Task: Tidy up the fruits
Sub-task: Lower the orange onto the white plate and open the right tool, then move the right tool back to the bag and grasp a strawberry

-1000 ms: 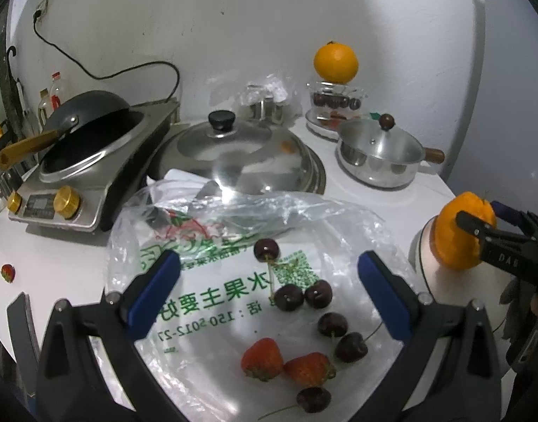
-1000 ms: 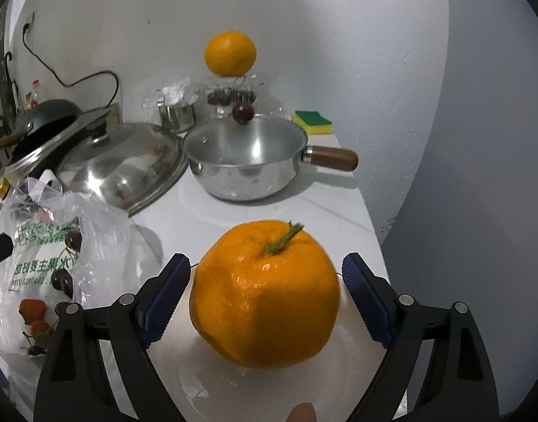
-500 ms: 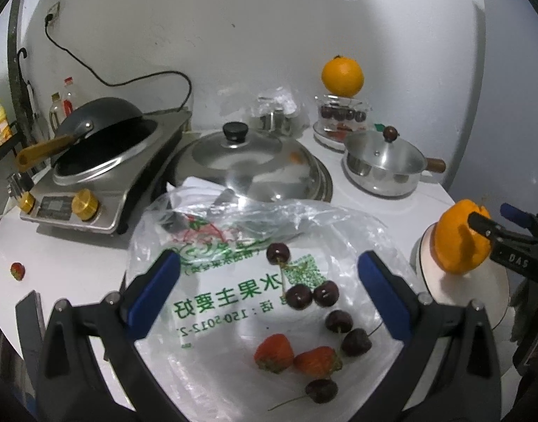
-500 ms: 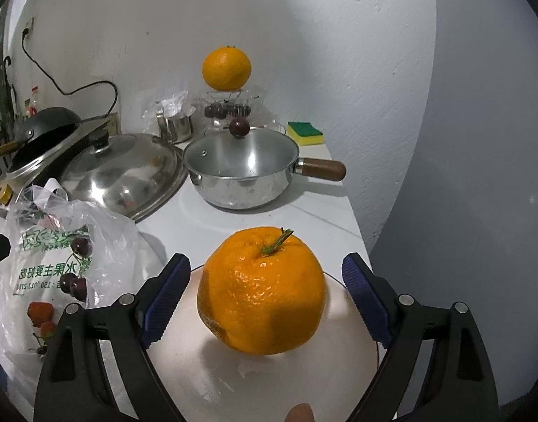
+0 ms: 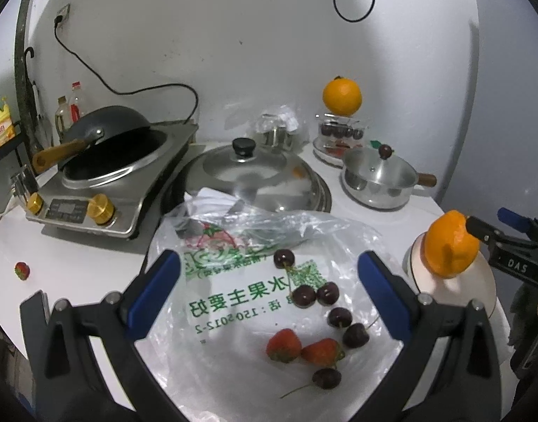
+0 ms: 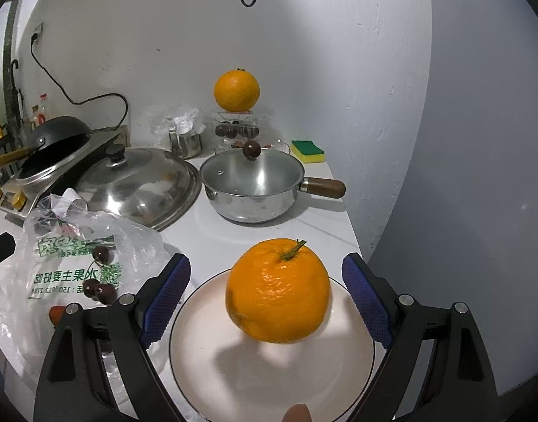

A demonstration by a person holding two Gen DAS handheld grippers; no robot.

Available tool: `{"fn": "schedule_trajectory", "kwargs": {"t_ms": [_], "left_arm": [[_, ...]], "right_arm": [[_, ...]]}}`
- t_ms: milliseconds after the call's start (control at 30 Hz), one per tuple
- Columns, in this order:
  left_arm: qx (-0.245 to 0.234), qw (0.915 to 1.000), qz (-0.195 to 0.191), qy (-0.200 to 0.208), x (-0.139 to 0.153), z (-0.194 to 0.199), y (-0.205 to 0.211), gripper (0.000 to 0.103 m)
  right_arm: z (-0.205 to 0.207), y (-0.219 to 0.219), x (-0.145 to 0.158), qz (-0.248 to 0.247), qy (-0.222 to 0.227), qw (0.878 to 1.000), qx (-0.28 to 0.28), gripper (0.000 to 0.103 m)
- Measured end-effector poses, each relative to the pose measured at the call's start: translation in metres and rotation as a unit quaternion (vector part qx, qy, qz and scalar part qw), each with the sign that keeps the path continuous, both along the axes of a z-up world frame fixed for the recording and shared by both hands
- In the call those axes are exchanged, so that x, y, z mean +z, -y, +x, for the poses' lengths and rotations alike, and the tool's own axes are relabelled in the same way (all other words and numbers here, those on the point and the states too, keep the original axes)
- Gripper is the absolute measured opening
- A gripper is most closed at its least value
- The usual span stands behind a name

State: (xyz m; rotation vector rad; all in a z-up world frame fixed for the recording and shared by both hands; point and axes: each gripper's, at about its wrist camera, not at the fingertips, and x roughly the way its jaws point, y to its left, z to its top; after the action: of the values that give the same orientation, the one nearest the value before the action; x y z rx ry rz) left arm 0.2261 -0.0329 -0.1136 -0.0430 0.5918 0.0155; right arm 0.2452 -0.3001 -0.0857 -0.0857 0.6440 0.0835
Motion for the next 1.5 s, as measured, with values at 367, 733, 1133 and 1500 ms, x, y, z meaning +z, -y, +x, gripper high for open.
{"fn": "schedule_trajectory", "kwargs": {"t_ms": [367, 733, 1133, 1500], "left_arm": [[0.014, 0.9997, -0.018, 0.012, 0.005, -0.02, -0.025, 0.102], [0.029, 0.9988, -0.027, 0.028, 0.003, -0.043, -0.054, 0.102], [0.037, 0.9986, -0.035, 0.012, -0.012, -0.059, -0.076, 0.102], [0.031, 0.9988, -0.038, -0.003, -0.031, -0.069, -0.086, 0.102]], "right_arm": [[-0.015, -0.021, 0.008, -0.004, 0.005, 1.0, 0.013, 0.09], [-0.032, -0.053, 0.012, -0.008, 0.008, 0.999, 0.036, 0.09], [-0.047, -0.091, 0.003, -0.005, -0.004, 0.997, 0.079, 0.09], [-0.057, -0.127, -0.023, -0.011, -0.04, 0.991, 0.126, 0.073]]}}
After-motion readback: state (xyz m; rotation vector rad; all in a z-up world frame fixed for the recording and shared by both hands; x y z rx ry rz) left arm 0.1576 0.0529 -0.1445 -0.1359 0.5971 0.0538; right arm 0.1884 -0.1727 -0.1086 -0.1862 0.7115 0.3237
